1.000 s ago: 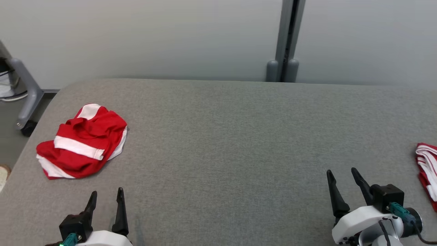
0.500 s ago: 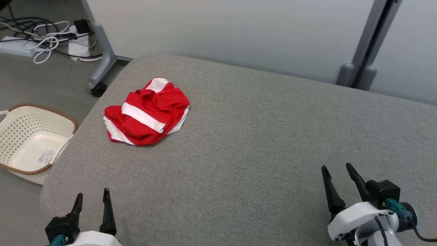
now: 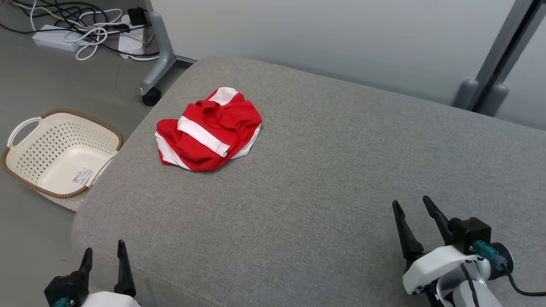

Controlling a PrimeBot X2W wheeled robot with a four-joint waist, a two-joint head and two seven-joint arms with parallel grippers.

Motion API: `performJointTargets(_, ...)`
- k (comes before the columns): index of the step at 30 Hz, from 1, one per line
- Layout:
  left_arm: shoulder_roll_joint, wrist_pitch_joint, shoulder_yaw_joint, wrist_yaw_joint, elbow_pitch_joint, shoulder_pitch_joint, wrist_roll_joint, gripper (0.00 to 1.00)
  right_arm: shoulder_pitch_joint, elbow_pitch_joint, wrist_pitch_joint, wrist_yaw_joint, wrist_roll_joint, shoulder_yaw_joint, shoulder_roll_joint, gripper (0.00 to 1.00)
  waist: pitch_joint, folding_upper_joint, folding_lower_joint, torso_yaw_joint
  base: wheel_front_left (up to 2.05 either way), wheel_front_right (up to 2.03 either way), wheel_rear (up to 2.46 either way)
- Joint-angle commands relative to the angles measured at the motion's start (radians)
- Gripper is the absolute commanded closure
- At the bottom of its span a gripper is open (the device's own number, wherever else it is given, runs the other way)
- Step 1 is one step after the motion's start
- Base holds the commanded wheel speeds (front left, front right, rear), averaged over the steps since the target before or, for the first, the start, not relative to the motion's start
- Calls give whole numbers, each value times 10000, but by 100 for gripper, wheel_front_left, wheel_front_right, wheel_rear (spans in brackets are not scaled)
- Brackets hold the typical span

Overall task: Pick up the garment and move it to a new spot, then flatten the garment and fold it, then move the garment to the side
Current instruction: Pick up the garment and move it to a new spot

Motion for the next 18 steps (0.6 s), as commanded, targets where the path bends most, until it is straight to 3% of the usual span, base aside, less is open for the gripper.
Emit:
performJointTargets(1,35,4,60,-55,85,-199,-78,0,-157,-14,3,-3,-117,9,-78,0,107,0,0,-216,0,0,0)
performJointTargets(13,55,2,714,-538,1544,-2460,-261,0,-877,-389,3,-3,-677,246,-216,0,1567,0,0,-1522,0,0,0)
performJointTargets(18,553,2,911,-704,2474,-4001,104,0,-1359,-789,3,-1,-700,589,-363,0,2348,0,0,-2129,0,0,0)
